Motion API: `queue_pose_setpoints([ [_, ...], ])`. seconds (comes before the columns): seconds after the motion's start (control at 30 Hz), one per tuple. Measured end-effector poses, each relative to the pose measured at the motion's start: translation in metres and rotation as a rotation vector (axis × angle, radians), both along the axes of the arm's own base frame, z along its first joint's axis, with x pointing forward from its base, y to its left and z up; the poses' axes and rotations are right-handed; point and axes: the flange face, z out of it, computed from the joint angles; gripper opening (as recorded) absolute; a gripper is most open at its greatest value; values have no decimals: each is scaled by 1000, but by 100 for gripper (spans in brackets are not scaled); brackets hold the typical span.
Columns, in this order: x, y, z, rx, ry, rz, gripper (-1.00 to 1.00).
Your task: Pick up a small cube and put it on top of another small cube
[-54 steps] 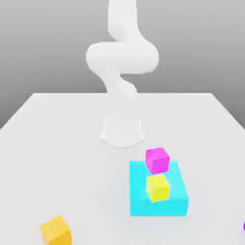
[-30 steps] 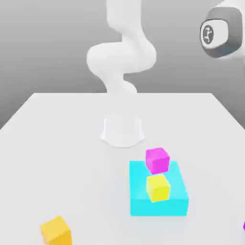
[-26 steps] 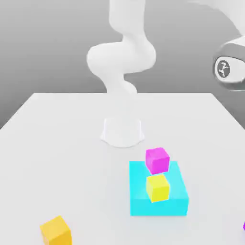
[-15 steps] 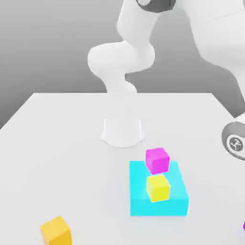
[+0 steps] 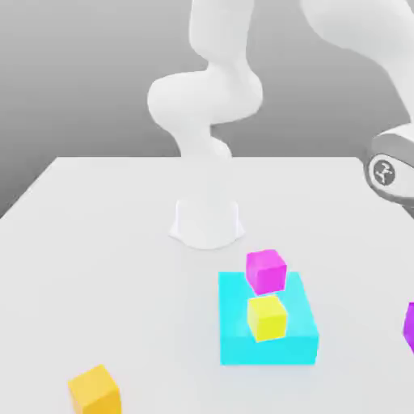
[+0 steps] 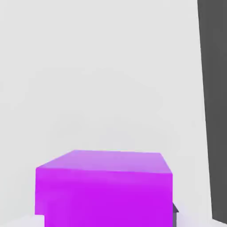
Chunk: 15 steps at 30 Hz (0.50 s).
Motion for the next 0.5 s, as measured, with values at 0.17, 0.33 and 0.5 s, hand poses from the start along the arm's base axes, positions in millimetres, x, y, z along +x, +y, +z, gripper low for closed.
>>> queue_pose_setpoints([
  [0.17, -25, -44, 33, 10, 11, -130, -100],
  [0.33, -59, -84, 56, 11, 15, -248, -100],
  [0.5, -96, -122, 70, 4, 12, -368, -100],
])
